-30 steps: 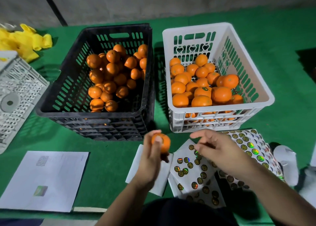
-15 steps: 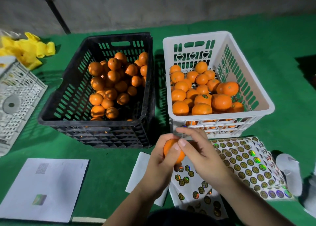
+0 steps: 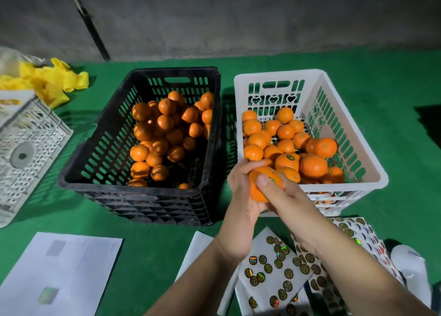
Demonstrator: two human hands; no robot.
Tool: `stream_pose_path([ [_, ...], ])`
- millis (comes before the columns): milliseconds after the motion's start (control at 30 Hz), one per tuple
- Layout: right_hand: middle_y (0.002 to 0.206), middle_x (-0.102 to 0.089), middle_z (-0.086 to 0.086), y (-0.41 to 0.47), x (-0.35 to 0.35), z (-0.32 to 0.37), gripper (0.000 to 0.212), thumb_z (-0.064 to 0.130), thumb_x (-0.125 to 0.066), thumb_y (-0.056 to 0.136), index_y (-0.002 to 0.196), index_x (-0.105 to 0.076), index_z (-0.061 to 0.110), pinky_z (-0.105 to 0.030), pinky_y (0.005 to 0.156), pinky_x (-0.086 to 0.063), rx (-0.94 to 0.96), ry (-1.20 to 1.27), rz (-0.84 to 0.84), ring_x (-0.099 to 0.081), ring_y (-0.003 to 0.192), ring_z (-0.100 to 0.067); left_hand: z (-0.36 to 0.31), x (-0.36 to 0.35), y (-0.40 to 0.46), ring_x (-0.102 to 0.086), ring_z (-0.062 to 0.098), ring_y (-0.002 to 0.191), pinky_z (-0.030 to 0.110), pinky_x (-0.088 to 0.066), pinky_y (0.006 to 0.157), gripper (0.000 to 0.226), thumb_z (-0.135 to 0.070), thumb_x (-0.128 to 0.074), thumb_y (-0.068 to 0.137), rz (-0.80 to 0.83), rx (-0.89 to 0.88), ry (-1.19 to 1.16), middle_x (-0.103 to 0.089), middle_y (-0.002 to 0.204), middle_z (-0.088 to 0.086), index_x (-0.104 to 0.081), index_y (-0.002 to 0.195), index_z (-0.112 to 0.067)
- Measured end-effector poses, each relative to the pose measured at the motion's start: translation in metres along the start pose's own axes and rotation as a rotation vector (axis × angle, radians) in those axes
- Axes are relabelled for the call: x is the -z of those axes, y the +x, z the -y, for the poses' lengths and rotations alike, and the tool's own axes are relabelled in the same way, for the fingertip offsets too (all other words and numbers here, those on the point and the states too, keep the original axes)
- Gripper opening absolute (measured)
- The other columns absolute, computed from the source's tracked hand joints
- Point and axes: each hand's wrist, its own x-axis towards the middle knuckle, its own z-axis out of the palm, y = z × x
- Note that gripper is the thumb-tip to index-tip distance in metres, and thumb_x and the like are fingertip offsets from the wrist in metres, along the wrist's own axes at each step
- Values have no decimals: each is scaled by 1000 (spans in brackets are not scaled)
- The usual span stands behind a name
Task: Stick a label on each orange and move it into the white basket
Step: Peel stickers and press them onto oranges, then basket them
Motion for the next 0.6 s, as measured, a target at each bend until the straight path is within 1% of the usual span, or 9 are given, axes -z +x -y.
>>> stream_pose_path([
  [67,126,-65,0,13,10,8,54,70,-68,75,116,-74,35,-33,99,-54,58,-28,-7,-66,116,-8,-12,2,18,-49,30,141,50,-53,104,46,-46,-37,108,34,-51,247,-32,158,6,-50,143,-18],
  [133,124,-61,5,33,27,13,54,75,-69,73,114,-72,42,-27,94,-52,115,-197,-109,-63,111,-1,-21,16,29,-59,11,127,36,-55,101,52,-60,-36,104,252,-198,744,-10,159,-19,-33,152,-39],
  [167,123,-61,3,46,38,14,54,76,-71,73,115,-70,41,-31,95,-52,127,-285,-189,-63,110,-4,-25,26,34,-62,7,117,32,-56,96,58,-65,-40,101,298,-308,994,-7,158,-22,-26,153,-44],
  [200,126,-61,-2,61,50,14,56,74,-74,75,118,-68,38,-39,99,-52,124,-347,-275,-63,114,-13,-31,37,41,-63,6,110,32,-58,89,61,-65,-44,100,289,-408,1161,-13,158,-19,-26,154,-42],
  [267,141,-52,-8,90,71,16,71,68,-75,77,137,-58,33,-46,113,-42,77,-463,-369,-52,131,-30,-44,58,56,-63,7,99,36,-59,79,49,-56,-50,103,185,-533,1247,-43,147,-13,-45,146,-33],
  [367,152,-30,-11,125,80,14,83,63,-70,87,156,-32,38,-56,117,-31,46,-784,-405,-30,143,-42,-61,93,83,-63,14,92,41,-56,70,23,-36,-51,106,27,-535,1382,-64,114,-7,-64,122,-26],
  [433,142,-39,-12,135,61,9,66,48,-66,95,154,-40,33,-54,114,-34,198,-818,-398,-38,136,-41,-71,111,101,-63,18,97,41,-55,70,22,-32,-50,106,-42,-419,1465,-65,115,-5,-65,121,-27],
  [533,123,-46,2,133,14,-12,50,29,-63,100,148,-49,29,-38,103,-42,362,-702,-207,-51,114,-19,-74,132,133,-64,27,108,46,-57,79,25,-26,-50,104,-119,-142,1564,-65,123,3,-61,127,-22],
  [600,118,-43,6,127,-5,-29,51,23,-61,102,151,-47,28,-31,98,-42,369,-701,-114,-48,99,-6,-63,146,148,-66,32,112,41,-61,82,30,-25,-51,105,-79,221,1452,-66,129,11,-60,133,-17],
])
